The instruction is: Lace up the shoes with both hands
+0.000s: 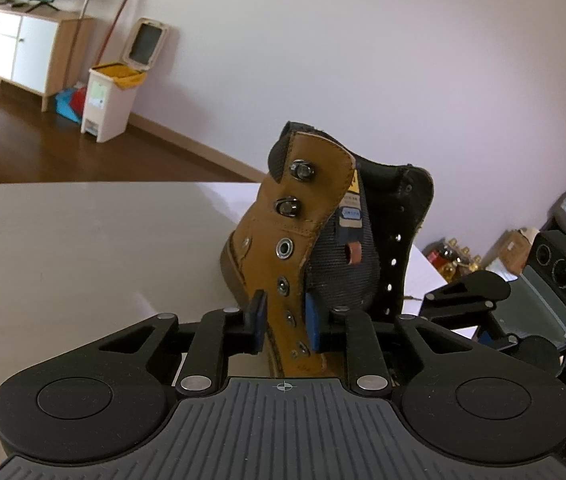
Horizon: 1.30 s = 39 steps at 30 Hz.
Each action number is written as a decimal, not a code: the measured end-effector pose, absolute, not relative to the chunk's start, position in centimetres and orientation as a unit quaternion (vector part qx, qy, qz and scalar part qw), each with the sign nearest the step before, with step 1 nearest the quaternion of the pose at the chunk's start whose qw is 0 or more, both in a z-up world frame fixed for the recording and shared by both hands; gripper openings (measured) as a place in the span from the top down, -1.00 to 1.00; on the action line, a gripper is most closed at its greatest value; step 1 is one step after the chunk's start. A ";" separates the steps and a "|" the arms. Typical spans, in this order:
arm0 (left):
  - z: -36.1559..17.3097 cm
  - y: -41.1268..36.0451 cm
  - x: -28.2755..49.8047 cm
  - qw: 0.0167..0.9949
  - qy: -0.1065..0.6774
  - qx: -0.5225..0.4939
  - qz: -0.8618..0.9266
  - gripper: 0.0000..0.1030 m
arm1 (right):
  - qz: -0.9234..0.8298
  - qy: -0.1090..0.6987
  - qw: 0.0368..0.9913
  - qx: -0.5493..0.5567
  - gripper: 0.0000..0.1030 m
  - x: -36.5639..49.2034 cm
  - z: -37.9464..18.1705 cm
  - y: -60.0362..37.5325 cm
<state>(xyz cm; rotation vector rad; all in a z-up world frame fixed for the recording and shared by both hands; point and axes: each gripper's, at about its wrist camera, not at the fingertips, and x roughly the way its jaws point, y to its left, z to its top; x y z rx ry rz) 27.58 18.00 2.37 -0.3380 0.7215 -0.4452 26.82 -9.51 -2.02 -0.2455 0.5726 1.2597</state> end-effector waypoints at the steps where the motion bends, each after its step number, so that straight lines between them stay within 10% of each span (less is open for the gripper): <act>1: 2.3 18.0 27.6 0.898 0.348 -0.164 -0.215 0.56 | 0.579 0.263 0.763 -0.117 0.91 26.8 -2.0 -9.3; 13: 2.9 17.8 25.6 0.914 0.319 -0.081 -0.239 0.07 | 0.568 0.259 0.763 -0.168 0.91 26.9 -1.7 -6.7; 26: 0.7 13.8 26.0 0.890 0.278 0.156 -0.325 0.83 | 0.567 0.263 0.759 -0.181 0.90 27.1 -1.7 -6.3; 39: 1.0 21.2 20.3 0.921 0.332 0.183 -0.094 0.96 | 0.493 0.204 0.836 -0.131 0.62 23.9 0.6 -13.8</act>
